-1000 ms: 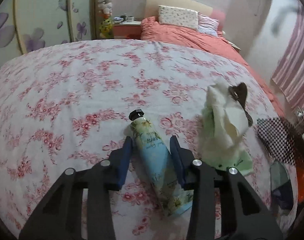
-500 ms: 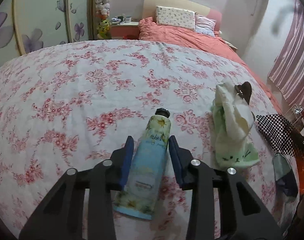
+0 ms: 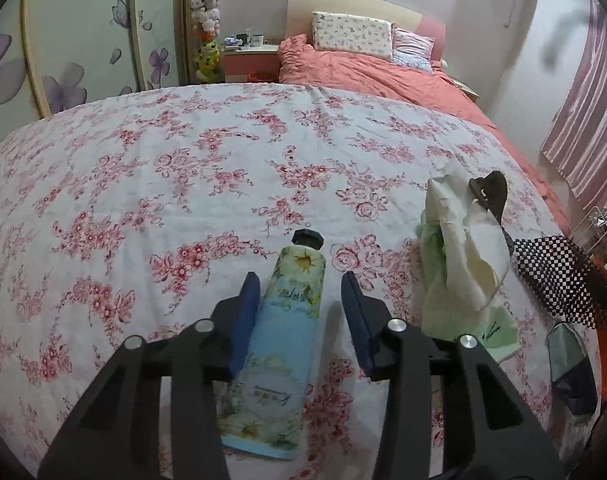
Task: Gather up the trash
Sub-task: 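Grasp the blue-green hand cream tube with the left tool, then carry scrubber and cream tube to the orange basket and release both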
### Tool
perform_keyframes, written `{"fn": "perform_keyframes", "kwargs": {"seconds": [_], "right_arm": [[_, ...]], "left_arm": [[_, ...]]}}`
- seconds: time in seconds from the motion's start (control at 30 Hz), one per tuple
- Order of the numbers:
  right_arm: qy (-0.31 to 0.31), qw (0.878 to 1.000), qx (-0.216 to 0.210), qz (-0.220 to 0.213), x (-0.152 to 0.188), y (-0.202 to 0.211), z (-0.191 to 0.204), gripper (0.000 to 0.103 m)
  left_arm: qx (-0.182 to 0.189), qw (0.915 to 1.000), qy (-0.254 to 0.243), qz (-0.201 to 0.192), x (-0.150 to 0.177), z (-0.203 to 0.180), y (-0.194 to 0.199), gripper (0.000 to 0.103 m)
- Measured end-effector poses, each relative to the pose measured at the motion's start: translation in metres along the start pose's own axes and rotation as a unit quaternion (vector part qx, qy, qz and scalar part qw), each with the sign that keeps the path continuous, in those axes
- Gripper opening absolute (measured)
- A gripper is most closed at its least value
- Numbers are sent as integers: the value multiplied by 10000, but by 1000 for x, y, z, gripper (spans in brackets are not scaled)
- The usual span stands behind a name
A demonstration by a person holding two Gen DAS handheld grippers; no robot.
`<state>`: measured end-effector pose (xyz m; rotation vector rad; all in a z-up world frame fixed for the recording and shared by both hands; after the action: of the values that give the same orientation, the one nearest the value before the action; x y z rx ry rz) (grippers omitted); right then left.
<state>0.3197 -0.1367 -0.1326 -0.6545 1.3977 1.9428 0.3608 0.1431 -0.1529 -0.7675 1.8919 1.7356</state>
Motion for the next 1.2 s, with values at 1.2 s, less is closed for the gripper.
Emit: {"fn": "perform_keyframes", "kwargs": {"seconds": [1.2], "right_arm": [[131, 9978, -324, -558, -23, 52, 27, 6]], "left_arm": [[356, 9977, -137, -563, -20, -23, 69, 27]]}}
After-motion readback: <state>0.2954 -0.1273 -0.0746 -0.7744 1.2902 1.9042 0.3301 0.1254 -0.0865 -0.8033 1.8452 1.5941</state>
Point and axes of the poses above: each gripper's, at about its wrist camera, not at the fingertips, and y roughly against the way its jaws point, z to its left, x to its underside, the point moved 8 cm from there along -y, roughly the way its jaws point, and after that the axes turned 3 degrees about -z, right-handed, at the moved point
